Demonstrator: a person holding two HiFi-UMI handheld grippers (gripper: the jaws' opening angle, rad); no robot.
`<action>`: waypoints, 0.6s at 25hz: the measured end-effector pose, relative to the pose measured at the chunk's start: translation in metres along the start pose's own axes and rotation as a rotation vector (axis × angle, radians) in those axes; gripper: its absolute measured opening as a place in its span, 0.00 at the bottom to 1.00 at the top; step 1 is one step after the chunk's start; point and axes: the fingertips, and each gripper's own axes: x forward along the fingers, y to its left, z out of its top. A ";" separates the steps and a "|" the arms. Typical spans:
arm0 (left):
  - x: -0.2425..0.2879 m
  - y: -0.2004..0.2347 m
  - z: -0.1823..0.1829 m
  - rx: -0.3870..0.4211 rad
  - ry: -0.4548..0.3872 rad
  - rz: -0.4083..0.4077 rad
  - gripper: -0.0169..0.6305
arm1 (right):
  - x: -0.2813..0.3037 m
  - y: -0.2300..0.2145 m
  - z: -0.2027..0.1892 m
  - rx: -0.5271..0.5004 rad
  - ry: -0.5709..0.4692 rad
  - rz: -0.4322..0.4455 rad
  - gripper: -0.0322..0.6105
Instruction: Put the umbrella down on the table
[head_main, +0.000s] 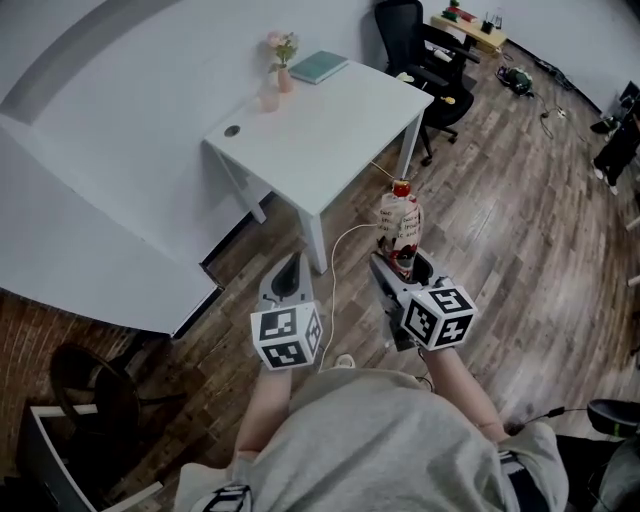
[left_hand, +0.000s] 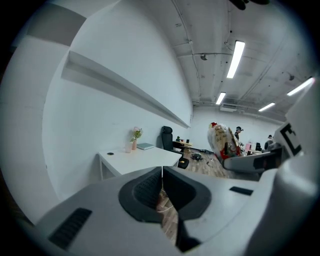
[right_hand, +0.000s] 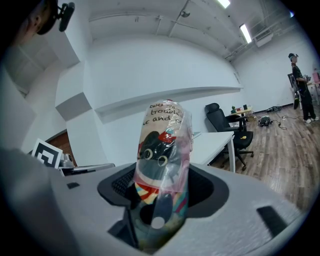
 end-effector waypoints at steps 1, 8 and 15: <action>0.005 0.003 0.001 -0.001 0.000 -0.005 0.04 | 0.006 -0.001 0.001 0.000 0.000 -0.003 0.48; 0.031 0.018 0.005 -0.011 0.007 -0.015 0.04 | 0.035 -0.003 0.008 -0.011 0.005 -0.006 0.48; 0.050 0.025 0.003 -0.018 0.018 -0.011 0.04 | 0.056 -0.012 0.013 -0.011 0.007 -0.001 0.48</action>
